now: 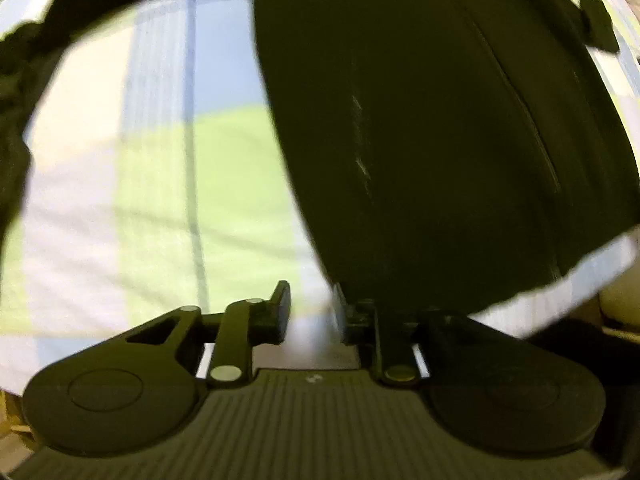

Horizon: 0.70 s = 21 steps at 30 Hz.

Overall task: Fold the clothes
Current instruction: 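Lay the jacket back down flat and open both grippers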

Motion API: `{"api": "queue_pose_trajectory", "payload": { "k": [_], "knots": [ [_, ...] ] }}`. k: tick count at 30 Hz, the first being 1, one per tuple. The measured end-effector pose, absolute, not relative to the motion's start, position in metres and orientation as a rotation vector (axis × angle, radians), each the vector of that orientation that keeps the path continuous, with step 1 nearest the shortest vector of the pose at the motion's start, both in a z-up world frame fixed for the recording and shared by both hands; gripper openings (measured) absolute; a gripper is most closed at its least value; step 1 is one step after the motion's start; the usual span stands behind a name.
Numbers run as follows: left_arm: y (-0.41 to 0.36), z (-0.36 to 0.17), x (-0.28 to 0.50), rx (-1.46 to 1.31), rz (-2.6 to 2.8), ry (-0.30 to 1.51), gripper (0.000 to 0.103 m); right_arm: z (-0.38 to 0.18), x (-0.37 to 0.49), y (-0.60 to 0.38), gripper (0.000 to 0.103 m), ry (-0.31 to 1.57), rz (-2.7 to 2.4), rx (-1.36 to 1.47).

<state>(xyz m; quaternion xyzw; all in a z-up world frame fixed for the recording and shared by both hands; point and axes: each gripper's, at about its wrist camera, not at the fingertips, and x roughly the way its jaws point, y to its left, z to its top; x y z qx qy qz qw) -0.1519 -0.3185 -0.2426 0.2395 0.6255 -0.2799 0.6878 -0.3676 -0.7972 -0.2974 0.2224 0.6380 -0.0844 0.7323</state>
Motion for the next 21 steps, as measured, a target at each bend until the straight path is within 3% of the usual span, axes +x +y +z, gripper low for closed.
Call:
{"api": "queue_pose_trajectory", "payload": {
  "k": [10,21],
  "knots": [
    [-0.421,-0.207,-0.113,0.572,-0.828,1.205,0.029,-0.253,-0.311,-0.858,0.07,1.186,-0.392,0.482],
    [-0.564,-0.218,-0.15,0.531,-0.778,1.253,0.039,-0.291,-0.181,-0.983,0.071,1.042,-0.43,0.475]
  ]
}}
